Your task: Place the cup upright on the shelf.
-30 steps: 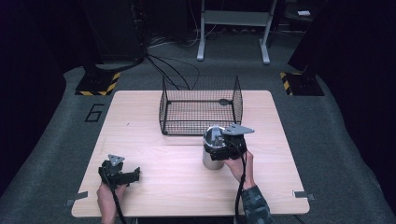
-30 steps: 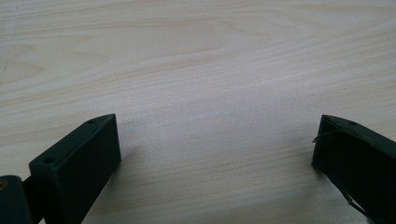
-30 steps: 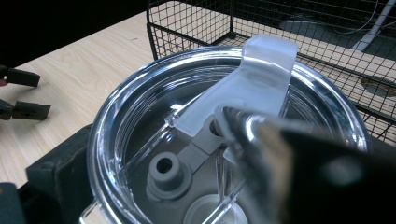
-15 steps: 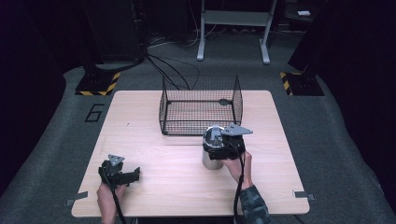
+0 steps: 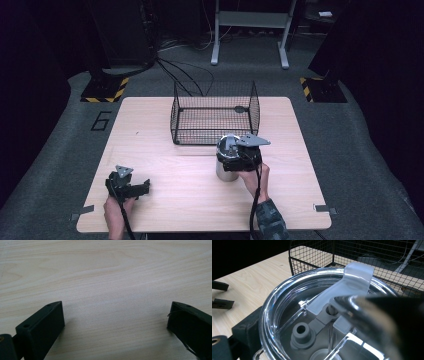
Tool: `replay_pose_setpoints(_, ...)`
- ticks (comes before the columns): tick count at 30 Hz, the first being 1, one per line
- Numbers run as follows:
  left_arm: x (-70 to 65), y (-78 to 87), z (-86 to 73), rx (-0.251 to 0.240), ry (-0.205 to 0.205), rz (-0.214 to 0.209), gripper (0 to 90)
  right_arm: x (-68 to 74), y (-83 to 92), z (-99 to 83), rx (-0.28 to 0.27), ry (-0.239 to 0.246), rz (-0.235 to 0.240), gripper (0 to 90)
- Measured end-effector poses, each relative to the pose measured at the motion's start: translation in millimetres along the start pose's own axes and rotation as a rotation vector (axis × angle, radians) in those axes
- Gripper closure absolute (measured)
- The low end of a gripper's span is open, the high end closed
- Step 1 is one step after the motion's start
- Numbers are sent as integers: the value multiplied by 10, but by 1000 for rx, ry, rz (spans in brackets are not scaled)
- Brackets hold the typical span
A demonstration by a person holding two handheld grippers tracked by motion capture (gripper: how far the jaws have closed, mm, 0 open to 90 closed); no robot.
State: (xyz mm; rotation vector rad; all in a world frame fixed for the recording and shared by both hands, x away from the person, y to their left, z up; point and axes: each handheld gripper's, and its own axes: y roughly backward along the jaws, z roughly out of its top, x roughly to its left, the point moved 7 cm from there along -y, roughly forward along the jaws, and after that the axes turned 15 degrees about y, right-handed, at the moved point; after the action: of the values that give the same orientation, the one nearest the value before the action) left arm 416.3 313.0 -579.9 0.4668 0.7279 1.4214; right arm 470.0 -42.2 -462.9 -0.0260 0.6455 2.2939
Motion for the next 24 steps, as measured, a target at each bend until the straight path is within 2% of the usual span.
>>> replay_pose_setpoints(11, 0, 0, 1, -2, -2, 1, 7, -18, 3, 24, 2, -7, 14, 32)
replay_pose_setpoints(24, 0, 0, 0, -1, 0, 0, 7, -118, 97, 134, -4, -1, -6, 32)
